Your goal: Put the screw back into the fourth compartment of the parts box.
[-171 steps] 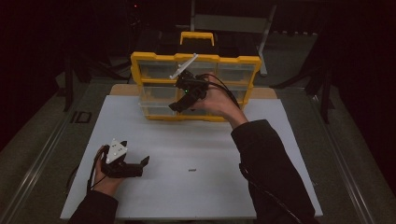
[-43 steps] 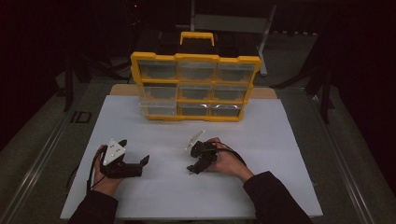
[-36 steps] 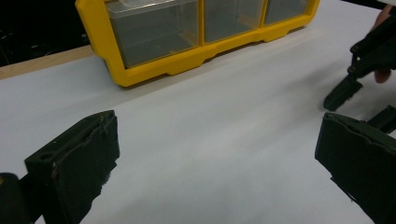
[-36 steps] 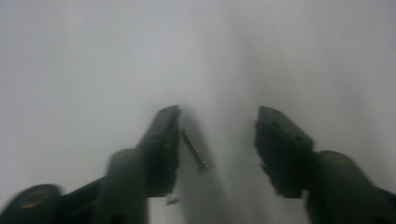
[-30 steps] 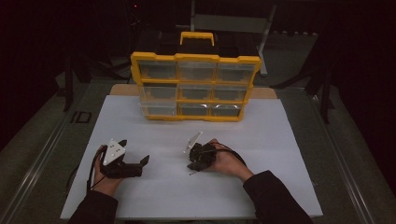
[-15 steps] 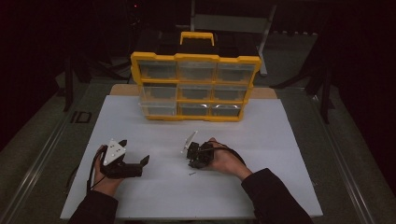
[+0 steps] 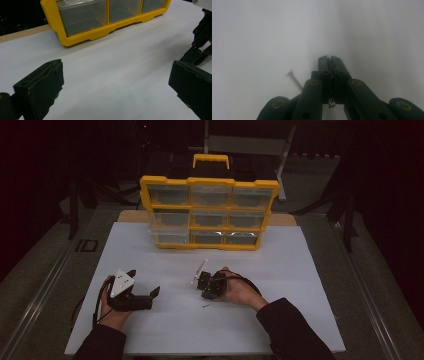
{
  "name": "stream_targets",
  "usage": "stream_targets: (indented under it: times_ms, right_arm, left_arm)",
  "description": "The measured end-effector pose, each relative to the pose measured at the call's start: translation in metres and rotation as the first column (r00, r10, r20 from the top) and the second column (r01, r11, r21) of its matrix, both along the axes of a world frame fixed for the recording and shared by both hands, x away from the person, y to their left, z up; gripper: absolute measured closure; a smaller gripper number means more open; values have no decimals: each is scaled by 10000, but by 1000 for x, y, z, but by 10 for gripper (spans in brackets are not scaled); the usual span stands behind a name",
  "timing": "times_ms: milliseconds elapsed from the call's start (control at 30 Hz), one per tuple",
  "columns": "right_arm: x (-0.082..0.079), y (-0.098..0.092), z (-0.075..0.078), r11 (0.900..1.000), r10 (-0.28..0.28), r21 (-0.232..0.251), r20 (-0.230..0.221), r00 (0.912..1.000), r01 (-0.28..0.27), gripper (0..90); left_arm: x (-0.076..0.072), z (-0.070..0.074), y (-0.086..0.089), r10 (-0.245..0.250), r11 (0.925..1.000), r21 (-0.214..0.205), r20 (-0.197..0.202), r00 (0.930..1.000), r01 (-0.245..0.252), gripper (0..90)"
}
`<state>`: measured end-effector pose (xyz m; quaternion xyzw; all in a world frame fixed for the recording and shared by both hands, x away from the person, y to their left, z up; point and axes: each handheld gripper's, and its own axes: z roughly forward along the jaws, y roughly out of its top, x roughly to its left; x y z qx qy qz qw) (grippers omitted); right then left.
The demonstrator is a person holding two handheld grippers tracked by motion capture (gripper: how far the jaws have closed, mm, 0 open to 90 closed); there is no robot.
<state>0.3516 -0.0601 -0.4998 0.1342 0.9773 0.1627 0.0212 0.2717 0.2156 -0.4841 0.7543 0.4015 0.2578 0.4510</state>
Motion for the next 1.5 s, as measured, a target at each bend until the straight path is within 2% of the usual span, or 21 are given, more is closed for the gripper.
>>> stream_targets:
  times_ms: [300,533,733,933,1133,1500]
  right_arm:
    - [1,2,2,9990,74,-435,-45,10000,-76,878]
    - [4,-3,9,9995,-36,-320,-37,10000,35,878]
    - [10,-6,25,9997,-199,-112,14,9998,199,878]
    - [17,-10,46,9986,-438,289,-47,9990,439,878]
    - [26,-13,68,9975,-548,436,20,9985,547,877]
    - [37,-14,101,9946,-630,855,404,9972,594,877]
  left_arm:
    - [0,0,0,-26,10000,-22,3,10000,26,6]
    - [0,-1,-1,-60,10000,-3,10,10000,60,6]
    - [0,0,-1,-93,10000,-12,19,10000,93,6]
    - [0,-1,-1,-77,10000,-8,12,10000,77,6]
    - [1,-1,-1,-77,10000,25,3,10000,77,6]
    - [0,-1,-1,-42,10000,44,13,10000,42,6]
